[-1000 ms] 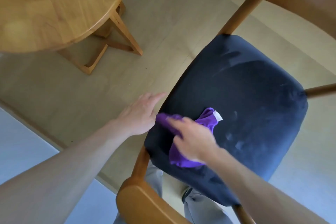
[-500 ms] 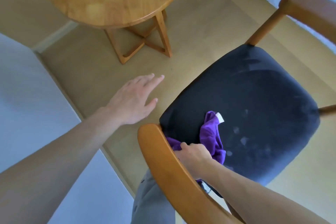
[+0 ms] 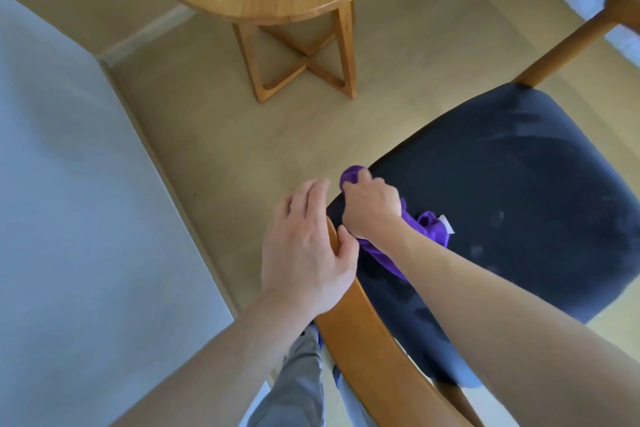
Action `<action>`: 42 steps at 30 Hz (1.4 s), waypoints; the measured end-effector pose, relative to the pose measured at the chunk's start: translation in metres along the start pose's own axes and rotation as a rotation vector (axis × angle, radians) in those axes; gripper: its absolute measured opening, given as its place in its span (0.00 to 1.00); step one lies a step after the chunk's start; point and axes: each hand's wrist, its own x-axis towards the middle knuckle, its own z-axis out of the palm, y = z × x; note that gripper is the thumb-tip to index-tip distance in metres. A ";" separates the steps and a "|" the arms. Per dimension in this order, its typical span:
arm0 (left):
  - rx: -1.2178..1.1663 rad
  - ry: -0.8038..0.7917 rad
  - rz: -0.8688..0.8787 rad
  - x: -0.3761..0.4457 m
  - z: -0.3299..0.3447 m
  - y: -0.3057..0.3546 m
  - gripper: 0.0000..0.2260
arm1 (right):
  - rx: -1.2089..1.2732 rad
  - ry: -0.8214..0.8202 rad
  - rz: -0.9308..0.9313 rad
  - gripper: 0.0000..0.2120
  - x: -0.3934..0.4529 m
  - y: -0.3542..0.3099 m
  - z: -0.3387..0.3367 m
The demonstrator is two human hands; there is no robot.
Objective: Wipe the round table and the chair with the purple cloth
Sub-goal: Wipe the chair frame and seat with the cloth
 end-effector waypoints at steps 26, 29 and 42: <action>0.066 -0.047 -0.014 -0.001 -0.003 0.004 0.11 | -0.109 -0.247 -0.308 0.17 -0.008 -0.021 -0.001; 0.079 -0.073 -0.011 -0.001 -0.005 0.005 0.11 | -0.135 -0.186 -0.170 0.25 0.005 0.006 -0.019; 0.129 -0.040 -0.043 -0.003 -0.006 0.014 0.11 | -0.177 -0.109 -0.383 0.23 -0.036 0.001 0.010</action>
